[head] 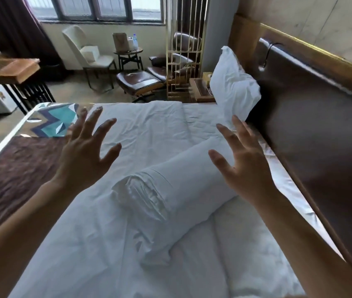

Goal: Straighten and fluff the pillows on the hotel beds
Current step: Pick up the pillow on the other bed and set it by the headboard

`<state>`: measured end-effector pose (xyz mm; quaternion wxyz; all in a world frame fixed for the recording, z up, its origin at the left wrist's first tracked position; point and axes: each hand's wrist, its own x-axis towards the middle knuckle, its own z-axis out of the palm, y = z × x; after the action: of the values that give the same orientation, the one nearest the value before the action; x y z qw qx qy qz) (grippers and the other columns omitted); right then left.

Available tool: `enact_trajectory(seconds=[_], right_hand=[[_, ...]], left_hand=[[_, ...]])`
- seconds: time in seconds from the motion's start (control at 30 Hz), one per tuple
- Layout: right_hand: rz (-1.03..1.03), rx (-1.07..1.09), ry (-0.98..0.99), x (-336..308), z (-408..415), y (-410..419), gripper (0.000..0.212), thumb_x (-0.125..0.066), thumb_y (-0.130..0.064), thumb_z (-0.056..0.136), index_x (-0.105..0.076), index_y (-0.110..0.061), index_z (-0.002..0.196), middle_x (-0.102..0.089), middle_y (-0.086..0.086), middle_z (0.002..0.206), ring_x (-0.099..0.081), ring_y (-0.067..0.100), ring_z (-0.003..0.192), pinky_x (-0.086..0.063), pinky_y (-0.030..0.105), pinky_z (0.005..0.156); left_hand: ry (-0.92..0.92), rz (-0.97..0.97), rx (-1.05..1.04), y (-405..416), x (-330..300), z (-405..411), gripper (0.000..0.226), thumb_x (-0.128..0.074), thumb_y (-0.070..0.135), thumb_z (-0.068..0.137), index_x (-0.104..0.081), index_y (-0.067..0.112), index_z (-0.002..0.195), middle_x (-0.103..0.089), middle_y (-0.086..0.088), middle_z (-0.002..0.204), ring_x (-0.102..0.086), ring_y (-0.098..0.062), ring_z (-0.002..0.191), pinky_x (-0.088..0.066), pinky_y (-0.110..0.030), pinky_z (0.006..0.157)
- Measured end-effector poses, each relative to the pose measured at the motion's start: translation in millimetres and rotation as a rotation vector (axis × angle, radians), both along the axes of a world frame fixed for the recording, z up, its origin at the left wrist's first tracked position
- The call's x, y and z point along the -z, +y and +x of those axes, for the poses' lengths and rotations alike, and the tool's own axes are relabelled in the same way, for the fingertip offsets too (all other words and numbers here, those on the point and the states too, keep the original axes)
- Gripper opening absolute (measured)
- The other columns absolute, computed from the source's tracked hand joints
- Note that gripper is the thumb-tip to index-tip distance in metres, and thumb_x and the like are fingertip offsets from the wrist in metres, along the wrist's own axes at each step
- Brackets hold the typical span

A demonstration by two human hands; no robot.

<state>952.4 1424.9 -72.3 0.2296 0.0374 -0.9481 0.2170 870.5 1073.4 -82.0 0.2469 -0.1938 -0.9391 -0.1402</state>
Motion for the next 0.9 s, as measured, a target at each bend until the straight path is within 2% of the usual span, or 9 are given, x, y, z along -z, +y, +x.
enact_trajectory(seconds=[0.13, 0.3, 0.5, 0.63, 0.77, 0.9], right_hand=[[0.010, -0.056, 0.021, 15, -39, 23, 0.062, -0.043, -0.059, 0.096, -0.045, -0.033, 0.152, -0.023, -0.007, 0.169, -0.019, 0.025, 0.157, -0.030, 0.056, 0.120], [-0.052, -0.053, -0.062, 58, -80, 55, 0.062, -0.045, -0.059, 0.094, -0.046, -0.034, 0.151, -0.026, -0.003, 0.169, -0.021, 0.028, 0.156, -0.029, 0.054, 0.121], [-0.114, -0.027, -0.252, 117, -120, 65, 0.063, -0.051, -0.055, 0.093, -0.046, -0.033, 0.151, -0.026, -0.003, 0.168, -0.021, 0.029, 0.155, -0.027, 0.053, 0.121], [-0.137, -0.002, -0.364, 158, -141, 65, 0.057, -0.063, -0.044, 0.095, -0.048, -0.032, 0.149, -0.029, -0.003, 0.167, -0.023, 0.030, 0.155, -0.031, 0.055, 0.119], [-0.073, 0.082, -0.483, 204, -151, 55, 0.062, -0.062, -0.049, 0.093, -0.046, -0.032, 0.151, -0.027, 0.001, 0.168, -0.021, 0.031, 0.155, -0.027, 0.053, 0.120], [-0.029, 0.179, -0.674, 257, -158, 33, 0.072, -0.059, -0.056, 0.093, -0.040, -0.024, 0.155, -0.023, 0.011, 0.168, -0.019, 0.033, 0.155, -0.025, 0.050, 0.120]], left_hand=[[-0.041, -0.026, -0.063, 15, 12, -25, 0.068, -0.045, 0.056, 0.097, -0.047, 0.019, 0.153, -0.027, -0.012, 0.170, -0.014, -0.037, 0.159, -0.020, -0.065, 0.122], [-0.156, -0.063, -0.128, 40, 41, -54, 0.067, -0.047, 0.053, 0.096, -0.045, 0.020, 0.154, -0.027, -0.012, 0.170, -0.014, -0.037, 0.159, -0.018, -0.062, 0.124], [-0.271, -0.084, -0.167, 49, 76, -90, 0.064, -0.050, 0.049, 0.096, -0.049, 0.018, 0.152, -0.031, -0.012, 0.168, -0.019, -0.037, 0.159, -0.018, -0.057, 0.124], [-0.411, -0.067, -0.232, 39, 115, -130, 0.057, -0.059, 0.041, 0.102, -0.048, 0.018, 0.153, -0.030, -0.011, 0.169, -0.020, -0.036, 0.159, -0.019, -0.058, 0.124], [-0.546, -0.116, -0.243, 28, 161, -170, 0.060, -0.057, 0.044, 0.102, -0.045, 0.019, 0.155, -0.029, -0.012, 0.169, -0.017, -0.035, 0.159, -0.018, -0.056, 0.125], [-0.680, -0.221, -0.229, 19, 215, -206, 0.064, -0.049, 0.053, 0.102, -0.040, 0.023, 0.157, -0.026, -0.009, 0.171, -0.015, -0.033, 0.160, -0.016, -0.056, 0.126]])
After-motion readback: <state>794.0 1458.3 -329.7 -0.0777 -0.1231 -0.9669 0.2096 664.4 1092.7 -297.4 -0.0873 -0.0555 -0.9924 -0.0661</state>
